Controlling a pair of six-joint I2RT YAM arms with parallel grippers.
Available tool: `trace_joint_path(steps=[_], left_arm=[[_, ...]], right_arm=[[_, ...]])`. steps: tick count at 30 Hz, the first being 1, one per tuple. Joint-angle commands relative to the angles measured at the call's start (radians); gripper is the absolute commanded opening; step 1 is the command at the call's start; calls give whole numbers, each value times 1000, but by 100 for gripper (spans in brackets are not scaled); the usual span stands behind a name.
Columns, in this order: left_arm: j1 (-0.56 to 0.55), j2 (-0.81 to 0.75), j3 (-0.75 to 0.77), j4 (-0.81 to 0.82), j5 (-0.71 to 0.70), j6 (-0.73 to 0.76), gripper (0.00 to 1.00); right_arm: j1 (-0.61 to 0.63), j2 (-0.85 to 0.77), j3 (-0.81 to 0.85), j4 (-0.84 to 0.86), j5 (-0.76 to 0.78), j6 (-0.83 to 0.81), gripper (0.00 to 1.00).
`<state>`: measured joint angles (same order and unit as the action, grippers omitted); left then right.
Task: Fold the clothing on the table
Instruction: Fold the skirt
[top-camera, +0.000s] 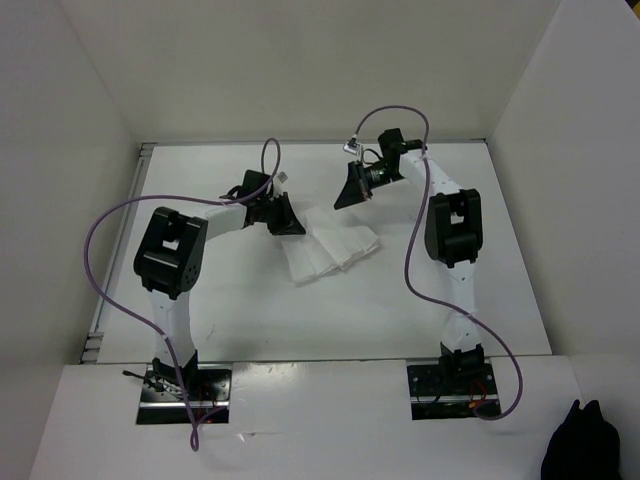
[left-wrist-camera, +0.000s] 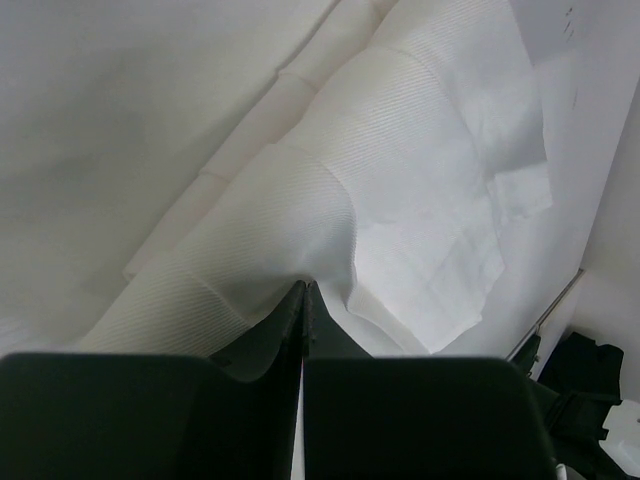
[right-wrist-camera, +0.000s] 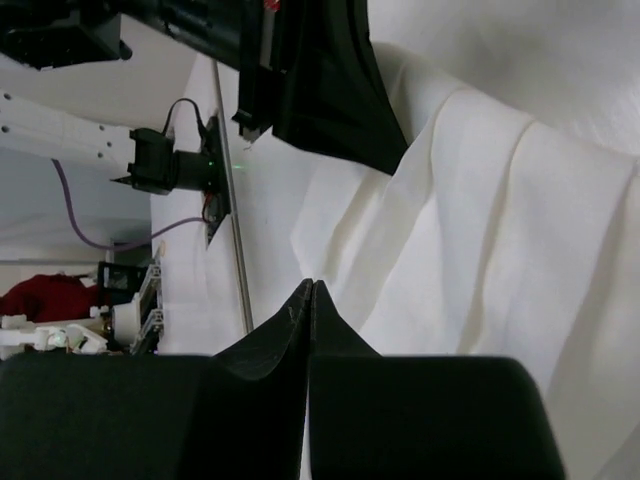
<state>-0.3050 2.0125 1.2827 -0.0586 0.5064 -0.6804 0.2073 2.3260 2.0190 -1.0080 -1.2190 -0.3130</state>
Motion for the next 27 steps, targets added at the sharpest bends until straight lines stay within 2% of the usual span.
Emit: trace_joint_path(steps=[1, 6, 11, 15, 22, 27], left_arm=[[0, 18, 27, 25, 14, 19, 2], [0, 64, 61, 6, 3, 19, 2], [0, 84, 72, 6, -6, 19, 2], [0, 86, 63, -3, -26, 28, 2], [0, -49, 145, -56, -26, 48, 4], [0, -84, 168, -75, -45, 58, 4]], right_arm=[[44, 103, 53, 138, -1, 147, 0], [75, 226, 99, 274, 3, 284, 0], [95, 283, 110, 307, 159, 330, 0], [95, 297, 145, 295, 168, 318, 0], [76, 104, 93, 286, -6, 239, 0], [67, 36, 121, 295, -30, 238, 0]])
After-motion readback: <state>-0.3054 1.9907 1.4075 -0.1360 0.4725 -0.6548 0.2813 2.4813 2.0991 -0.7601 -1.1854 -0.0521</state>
